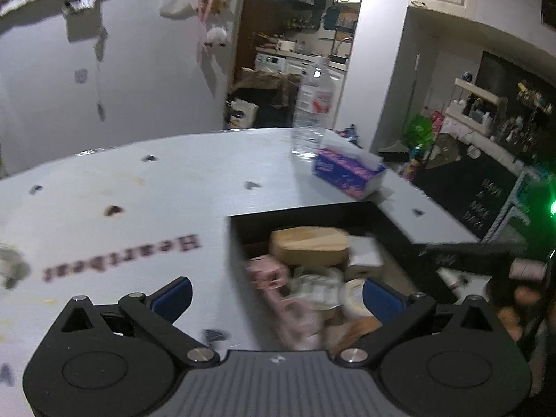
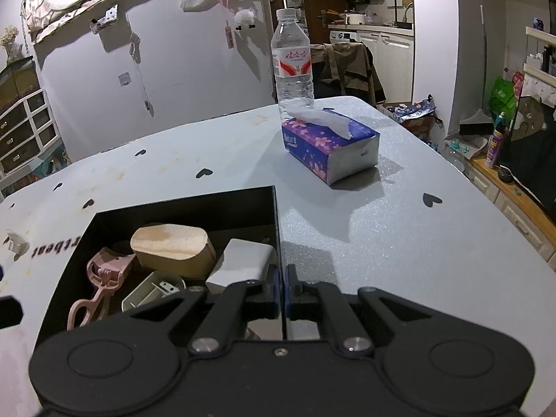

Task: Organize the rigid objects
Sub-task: 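Withdraw the left tool and move it to the white suction cup, then grasp the white suction cup with the left tool, then carry the white suction cup into the black box and open the left tool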

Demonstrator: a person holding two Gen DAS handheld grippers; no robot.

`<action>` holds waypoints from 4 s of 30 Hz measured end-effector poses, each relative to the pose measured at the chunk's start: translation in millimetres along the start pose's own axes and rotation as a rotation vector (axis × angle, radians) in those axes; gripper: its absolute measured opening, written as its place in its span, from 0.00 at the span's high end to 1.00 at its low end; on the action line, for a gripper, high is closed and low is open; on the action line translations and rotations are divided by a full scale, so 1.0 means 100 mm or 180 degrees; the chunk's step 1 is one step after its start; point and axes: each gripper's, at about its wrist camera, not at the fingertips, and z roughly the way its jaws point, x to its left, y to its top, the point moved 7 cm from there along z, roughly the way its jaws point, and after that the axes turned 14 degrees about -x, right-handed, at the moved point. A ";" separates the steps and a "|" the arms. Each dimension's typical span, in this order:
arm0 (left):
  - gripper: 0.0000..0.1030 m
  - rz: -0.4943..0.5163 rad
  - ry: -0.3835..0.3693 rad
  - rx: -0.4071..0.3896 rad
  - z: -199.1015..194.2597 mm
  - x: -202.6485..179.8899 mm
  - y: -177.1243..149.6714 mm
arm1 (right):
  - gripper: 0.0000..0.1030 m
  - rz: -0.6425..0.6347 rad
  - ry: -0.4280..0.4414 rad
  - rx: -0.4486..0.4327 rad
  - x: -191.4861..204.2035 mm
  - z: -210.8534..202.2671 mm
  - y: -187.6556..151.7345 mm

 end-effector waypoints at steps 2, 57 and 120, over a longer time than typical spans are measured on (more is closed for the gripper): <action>0.00 0.0059 0.0116 -0.0002 -0.07 0.17 -0.07 | 0.97 -0.0005 0.0010 0.0007 0.00 0.00 0.00; 0.50 -0.0670 0.1513 -0.0534 0.16 2.87 -0.23 | 0.97 -0.0166 -0.0071 0.0047 0.05 -0.02 0.00; 0.11 0.0830 -0.2168 0.0419 0.89 -1.02 -0.20 | 0.95 0.0153 0.0111 0.0141 -0.05 0.02 0.02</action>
